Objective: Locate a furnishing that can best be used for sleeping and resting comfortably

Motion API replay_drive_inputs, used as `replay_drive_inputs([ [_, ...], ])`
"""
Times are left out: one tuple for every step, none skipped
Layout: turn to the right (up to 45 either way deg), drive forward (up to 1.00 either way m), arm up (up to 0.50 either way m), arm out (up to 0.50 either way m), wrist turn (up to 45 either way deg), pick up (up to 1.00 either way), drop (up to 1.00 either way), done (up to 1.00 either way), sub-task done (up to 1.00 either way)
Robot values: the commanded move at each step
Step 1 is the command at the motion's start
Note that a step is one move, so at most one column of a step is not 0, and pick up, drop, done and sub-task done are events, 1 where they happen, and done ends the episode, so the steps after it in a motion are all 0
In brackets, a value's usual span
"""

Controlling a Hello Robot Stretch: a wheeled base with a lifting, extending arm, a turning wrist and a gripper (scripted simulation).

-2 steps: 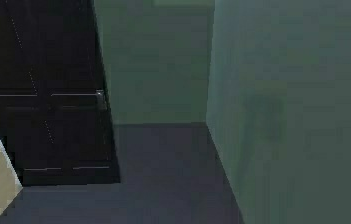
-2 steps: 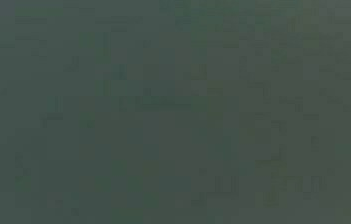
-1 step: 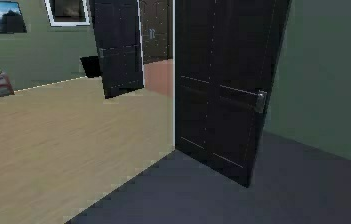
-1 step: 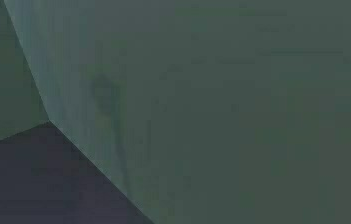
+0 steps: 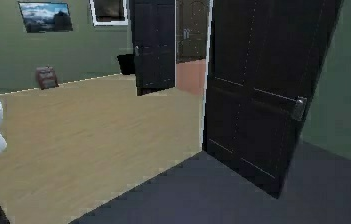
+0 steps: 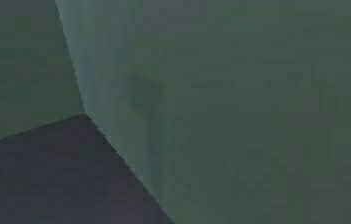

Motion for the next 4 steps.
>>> replay_drive_inputs([
  [0.0,0.35,0.00,0.00,0.0,0.00,0.00,0.00,0.00],
  [-6.0,0.00,0.00,0.00,0.0,0.00,0.00,0.00,0.00],
  [0.0,1.00,0.00,0.00,0.0,0.00,0.00,0.00,0.00],
  [-3.0,0.00,0.00,0.00,0.0,0.00,0.00,0.00,0.00],
])
